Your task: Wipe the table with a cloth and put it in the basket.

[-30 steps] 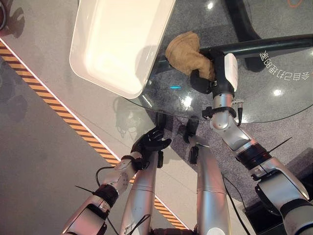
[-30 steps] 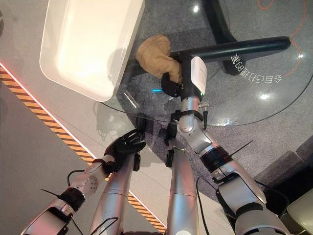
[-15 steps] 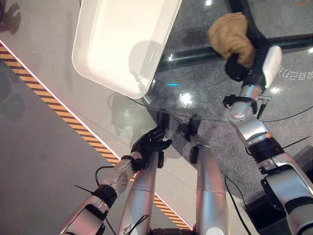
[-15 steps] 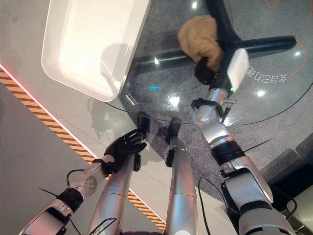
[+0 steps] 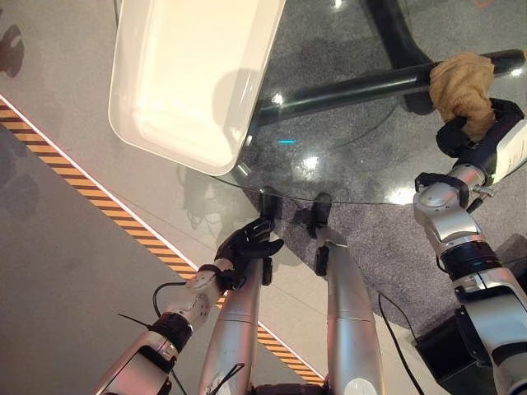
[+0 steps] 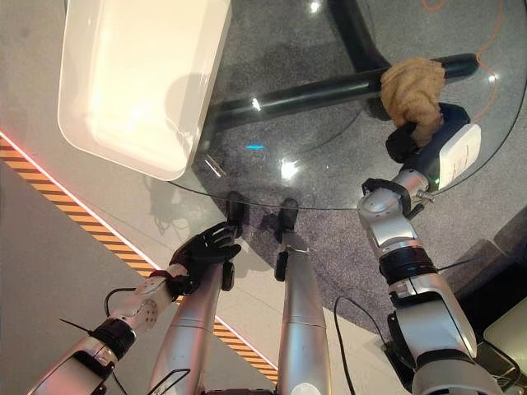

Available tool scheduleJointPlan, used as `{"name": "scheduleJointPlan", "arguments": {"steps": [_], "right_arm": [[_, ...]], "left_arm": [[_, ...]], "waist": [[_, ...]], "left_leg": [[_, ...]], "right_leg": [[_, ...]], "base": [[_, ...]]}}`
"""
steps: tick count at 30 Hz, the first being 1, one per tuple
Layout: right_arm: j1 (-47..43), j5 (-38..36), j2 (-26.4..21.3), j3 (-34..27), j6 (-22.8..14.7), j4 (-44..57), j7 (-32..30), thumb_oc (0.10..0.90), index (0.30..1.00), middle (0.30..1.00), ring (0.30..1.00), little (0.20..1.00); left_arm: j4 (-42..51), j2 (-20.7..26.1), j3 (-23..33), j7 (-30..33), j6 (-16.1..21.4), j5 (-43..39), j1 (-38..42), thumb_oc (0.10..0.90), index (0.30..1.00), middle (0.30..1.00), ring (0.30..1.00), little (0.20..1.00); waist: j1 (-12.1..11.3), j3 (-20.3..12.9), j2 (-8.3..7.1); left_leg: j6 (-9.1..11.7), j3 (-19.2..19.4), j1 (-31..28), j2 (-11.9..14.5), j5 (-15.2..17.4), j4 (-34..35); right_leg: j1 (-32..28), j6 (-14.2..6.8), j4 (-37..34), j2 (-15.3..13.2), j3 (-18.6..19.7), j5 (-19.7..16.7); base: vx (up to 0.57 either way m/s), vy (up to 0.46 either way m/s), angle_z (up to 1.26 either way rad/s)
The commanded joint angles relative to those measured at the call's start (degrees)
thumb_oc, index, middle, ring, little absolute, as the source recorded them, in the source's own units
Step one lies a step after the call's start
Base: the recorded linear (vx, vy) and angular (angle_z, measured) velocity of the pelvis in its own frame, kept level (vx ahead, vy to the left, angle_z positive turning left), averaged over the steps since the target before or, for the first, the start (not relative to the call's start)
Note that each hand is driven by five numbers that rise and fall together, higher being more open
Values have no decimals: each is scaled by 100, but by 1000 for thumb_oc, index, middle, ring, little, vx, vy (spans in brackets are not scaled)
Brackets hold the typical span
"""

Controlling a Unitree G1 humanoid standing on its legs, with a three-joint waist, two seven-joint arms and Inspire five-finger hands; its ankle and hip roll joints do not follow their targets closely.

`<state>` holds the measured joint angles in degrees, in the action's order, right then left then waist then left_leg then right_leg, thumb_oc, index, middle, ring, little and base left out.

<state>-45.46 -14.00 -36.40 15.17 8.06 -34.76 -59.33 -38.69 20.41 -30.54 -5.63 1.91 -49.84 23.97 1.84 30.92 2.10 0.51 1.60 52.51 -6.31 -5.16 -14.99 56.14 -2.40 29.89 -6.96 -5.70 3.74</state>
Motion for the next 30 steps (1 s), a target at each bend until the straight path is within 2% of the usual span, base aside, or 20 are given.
{"name": "scheduleJointPlan", "arguments": {"steps": [1, 6, 12, 23, 27, 29, 30], "right_arm": [[278, -11, -916, -693, -192, 18, -934, 100, 300, 300, 300, 200], [285, -97, -892, -814, -321, -21, -1370, 100, 300, 300, 300, 200], [212, 25, -839, -846, -508, 144, -1413, 100, 300, 300, 300, 200], [-184, 255, -706, -561, -411, 471, -1004, 100, 300, 300, 300, 200], [-284, 288, -585, -426, -535, 590, -782, 100, 300, 300, 300, 200], [-382, 349, -508, -348, -432, 711, -666, 100, 300, 300, 300, 200], [-471, 379, -430, -248, -303, 752, -376, 100, 300, 300, 300, 200]], "left_arm": [[112, -114, -284, -52, -176, 62, -1140, 800, 900, 900, 900, 900], [98, -114, -306, -61, -156, 53, -1144, 800, 900, 900, 900, 900], [103, -142, -314, -58, -175, 50, -1147, 800, 900, 900, 900, 900], [-54, -271, -296, -109, -166, 49, -1068, 800, 900, 900, 900, 900], [-121, -334, -290, -138, -143, 67, -1038, 800, 900, 900, 900, 900], [-134, -356, -284, -134, -172, 76, -1001, 800, 900, 900, 900, 900], [-190, -392, -274, -154, -174, 94, -965, 800, 900, 900, 900, 900]], "waist": [[-45, -113, 308], [-48, -113, 314], [-62, -113, 323], [-109, -113, 339], [-130, -113, 353], [-139, -113, 356], [-146, -113, 354]], "left_leg": [[-185, 123, 24, 81, 858, -951], [-187, 107, 11, 73, 862, -942], [-192, 86, -12, 59, 859, -926], [-184, 53, 0, 48, 827, -927], [-189, 50, 17, 43, 835, -943], [-184, 52, 30, 41, 832, -954], [-178, 55, 39, 42, 832, -970]], "right_leg": [[-306, -298, -1130, 317, 287, -800], [-321, -297, -1141, 319, 292, -802], [-353, -288, -1162, 315, 292, -797], [-352, -269, -1141, 312, 276, -767], [-321, -269, -1111, 302, 259, -750], [-313, -271, -1099, 300, 255, -741], [-303, -268, -1074, 298, 248, -731]], "base": [[0, 0, 0], [0, 0, 0], [0, 0, 0], [0, 0, 0], [0, 0, 0], [0, 0, 0], [0, 0, 0]]}}
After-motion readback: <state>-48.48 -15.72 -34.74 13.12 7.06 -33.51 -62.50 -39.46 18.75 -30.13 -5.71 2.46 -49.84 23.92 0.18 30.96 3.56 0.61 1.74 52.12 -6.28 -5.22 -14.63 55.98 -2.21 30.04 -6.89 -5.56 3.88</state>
